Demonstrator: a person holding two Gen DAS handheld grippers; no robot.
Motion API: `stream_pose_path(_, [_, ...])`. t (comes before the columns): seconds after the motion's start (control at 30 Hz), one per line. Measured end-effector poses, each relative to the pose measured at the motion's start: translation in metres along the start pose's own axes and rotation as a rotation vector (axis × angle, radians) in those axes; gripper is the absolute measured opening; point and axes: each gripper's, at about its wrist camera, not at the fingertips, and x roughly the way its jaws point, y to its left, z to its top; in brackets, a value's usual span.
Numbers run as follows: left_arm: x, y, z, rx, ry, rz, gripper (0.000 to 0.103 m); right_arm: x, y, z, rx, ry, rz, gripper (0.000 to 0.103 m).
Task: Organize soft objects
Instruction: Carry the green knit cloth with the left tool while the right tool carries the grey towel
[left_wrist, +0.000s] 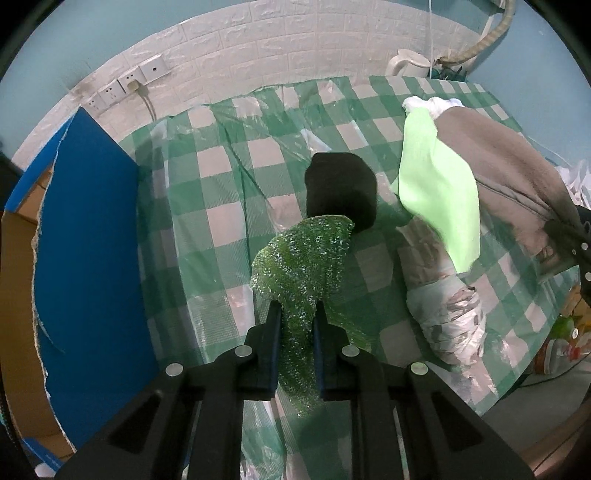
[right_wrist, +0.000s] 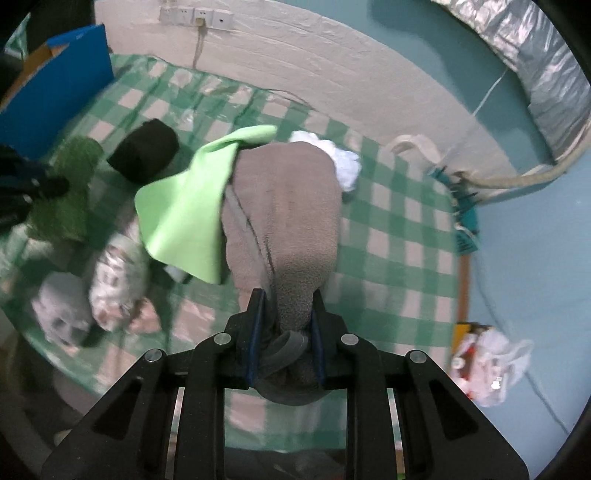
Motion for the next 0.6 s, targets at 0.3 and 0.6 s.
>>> stream_pose_path(0.3, [-0.008,-0.007,0.0,0.008,-0.017,-0.001,0.015,0.0,-0.021,-0.015,0.017,0.022,-0.112,0.021])
stream_pose_path(0.6, [-0.019,-0.007,0.003,0.007,-0.048,0.007,0.015,0.012,-0.044,-0.025,0.063,0.08,-0.217,0.021])
